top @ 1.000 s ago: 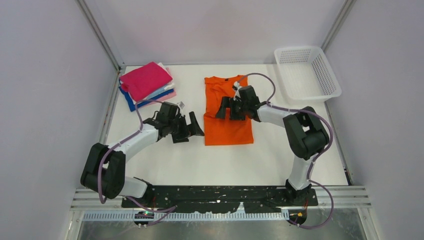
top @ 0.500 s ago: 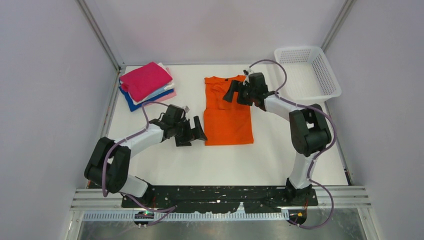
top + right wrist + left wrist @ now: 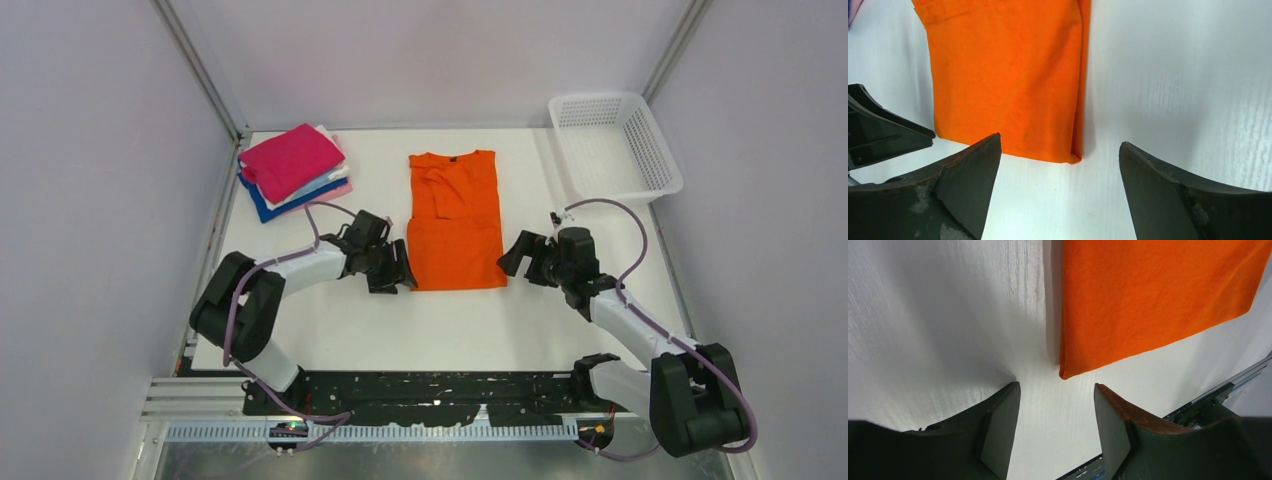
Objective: Fold and stack the t-shirts
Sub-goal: Grab one side of the 2/3 rectangular tshirt with both arms
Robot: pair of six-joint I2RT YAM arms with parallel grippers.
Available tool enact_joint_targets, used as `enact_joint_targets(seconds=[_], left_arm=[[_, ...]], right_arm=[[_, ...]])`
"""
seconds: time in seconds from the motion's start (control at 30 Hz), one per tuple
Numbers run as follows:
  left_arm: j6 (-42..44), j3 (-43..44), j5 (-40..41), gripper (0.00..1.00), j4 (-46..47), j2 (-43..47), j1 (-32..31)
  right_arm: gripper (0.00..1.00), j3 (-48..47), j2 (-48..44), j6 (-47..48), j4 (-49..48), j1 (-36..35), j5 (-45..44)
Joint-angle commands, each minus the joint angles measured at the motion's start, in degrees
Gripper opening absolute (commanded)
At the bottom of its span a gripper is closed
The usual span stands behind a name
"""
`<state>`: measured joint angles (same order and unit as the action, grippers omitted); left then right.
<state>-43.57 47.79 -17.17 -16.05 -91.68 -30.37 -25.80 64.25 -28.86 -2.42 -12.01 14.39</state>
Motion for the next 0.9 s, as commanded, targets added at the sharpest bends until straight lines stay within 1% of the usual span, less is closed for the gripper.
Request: enact_joint_targets(seconds=[0.0,0.07,0.2,0.27,0.43,0.5,0.57,0.63,0.73,0.8,0.87], left_arm=[[-1.3,1.7,2.5,0.57,2.2,-0.9,-1.7],[-1.5,2.0,2.4,0.52,2.2,-1.8,-2.0],[-1.8,2.5,3.1,0.45,2.3,-3.3,-2.1],[-1.9,2.9,3.1,0.43,2.4,-4.0,-2.2],[-2.0,3.8,3.2,0.34,2.5,-5.7,-2.6],[-2.0,4.0,3.2,0.28,2.7,-6.3,-2.8],[-2.0,4.3,2.9,0.16,2.8,-7.0,-2.9],[-2.0,4.6,2.7,0.00,2.7,-7.4,-2.9],[-2.0,4.0,2.9,0.00,2.7,-6.9,-3.0],[-2.0,3.3,3.6,0.00,2.6,-6.2,-3.1],[-2.0,2.8,3.7,0.00,2.7,-5.7,-3.1]], right_arm=[[0.96,1.2,-6.0,-0.6,0.9,0.0,-4.7],[0.95,1.9,-7.2,-1.1,1.0,0.0,-4.7],[0.96,2.8,-7.7,-1.4,1.3,0.0,-4.0],[0.97,3.2,-7.4,-1.5,1.3,-0.1,-3.5],[1.00,3.9,-5.8,-1.8,0.6,-0.1,-1.6],[1.00,4.0,-5.2,-2.0,0.3,0.0,-0.3],[1.00,4.0,-4.4,-2.3,0.2,0.0,0.9],[0.97,4.1,-3.5,-2.5,0.5,0.0,1.5],[0.93,4.3,-1.9,-3.1,0.1,0.0,2.3],[0.88,4.2,-0.6,-3.6,-0.3,-0.1,2.5],[0.79,4.1,0.9,-4.1,-1.0,-0.3,3.2]])
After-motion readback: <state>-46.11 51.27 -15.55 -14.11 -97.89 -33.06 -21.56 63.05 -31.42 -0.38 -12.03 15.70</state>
